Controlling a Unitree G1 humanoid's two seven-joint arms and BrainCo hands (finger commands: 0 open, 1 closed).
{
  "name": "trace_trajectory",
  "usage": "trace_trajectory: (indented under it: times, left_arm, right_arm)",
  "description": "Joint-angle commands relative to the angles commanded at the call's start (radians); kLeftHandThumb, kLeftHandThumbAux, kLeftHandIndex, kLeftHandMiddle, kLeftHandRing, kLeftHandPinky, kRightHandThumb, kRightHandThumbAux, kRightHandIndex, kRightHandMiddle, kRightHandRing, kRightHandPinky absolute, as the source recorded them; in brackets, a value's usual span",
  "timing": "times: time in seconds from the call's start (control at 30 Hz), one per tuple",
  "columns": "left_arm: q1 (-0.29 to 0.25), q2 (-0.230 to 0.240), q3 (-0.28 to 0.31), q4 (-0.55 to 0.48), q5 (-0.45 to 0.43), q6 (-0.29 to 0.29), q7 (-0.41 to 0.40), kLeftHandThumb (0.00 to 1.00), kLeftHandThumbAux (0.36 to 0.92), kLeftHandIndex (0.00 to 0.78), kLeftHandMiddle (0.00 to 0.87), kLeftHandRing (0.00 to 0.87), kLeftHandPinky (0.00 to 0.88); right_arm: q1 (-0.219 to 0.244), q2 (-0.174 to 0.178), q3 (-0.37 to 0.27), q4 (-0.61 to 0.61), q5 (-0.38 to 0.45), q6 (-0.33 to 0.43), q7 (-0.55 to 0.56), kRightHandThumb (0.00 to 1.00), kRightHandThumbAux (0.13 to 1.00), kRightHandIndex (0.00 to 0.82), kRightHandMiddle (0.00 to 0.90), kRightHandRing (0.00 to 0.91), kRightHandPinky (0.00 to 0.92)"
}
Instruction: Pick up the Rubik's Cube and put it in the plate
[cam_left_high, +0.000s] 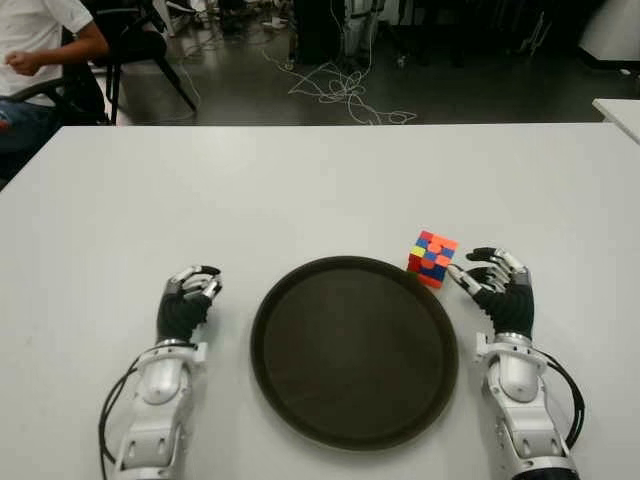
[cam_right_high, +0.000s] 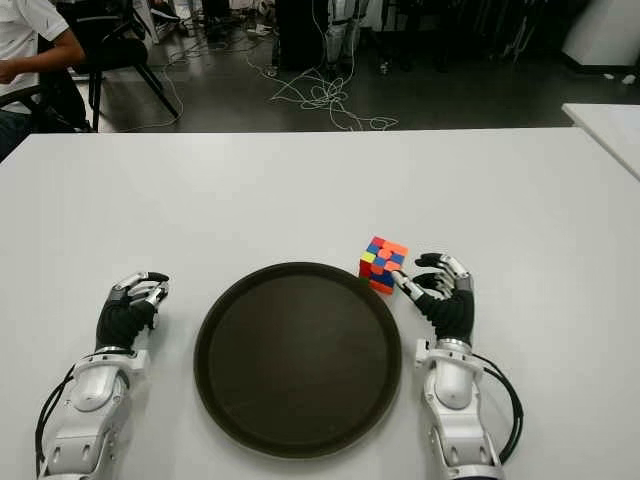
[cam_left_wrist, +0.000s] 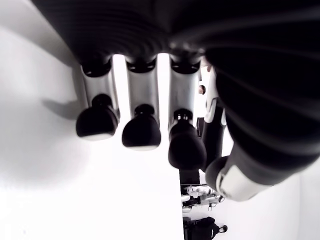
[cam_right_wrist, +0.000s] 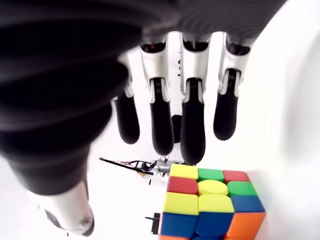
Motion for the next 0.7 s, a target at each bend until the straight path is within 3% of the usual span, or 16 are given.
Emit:
trace_trajectory:
  times: [0.23,0.5,0.7]
  left_arm:
    - [-0.001,0.000,0.002,0.006,-0.003,-0.006,-0.002,0.710,0.704,0.444,0.821,0.824,0.814]
    - [-0.003,0.004,0.001,0.016,0.001,-0.018,-0.003,0.711,0.703,0.444,0.818,0.822,0.811]
    - [-0.003,0.005,0.001,0.019,0.007,-0.017,0.002,0.711,0.704,0.444,0.820,0.822,0.812]
  right_arm:
    - [-0.003,-0.001,0.000,0.015,0.001,-0.029,0.006,0.029,0.824,0.405,0.468,0.489,0.468]
    - [0.001,-0.003,0.001,0.016,-0.010,-0.043,0.001,0.028,0.844,0.274,0.301,0.300,0.296]
    - [0.004,-0.027,0.016,-0.004,-0.079,-0.012,-0.021,0.007,0.847,0.125,0.144,0.127,0.098]
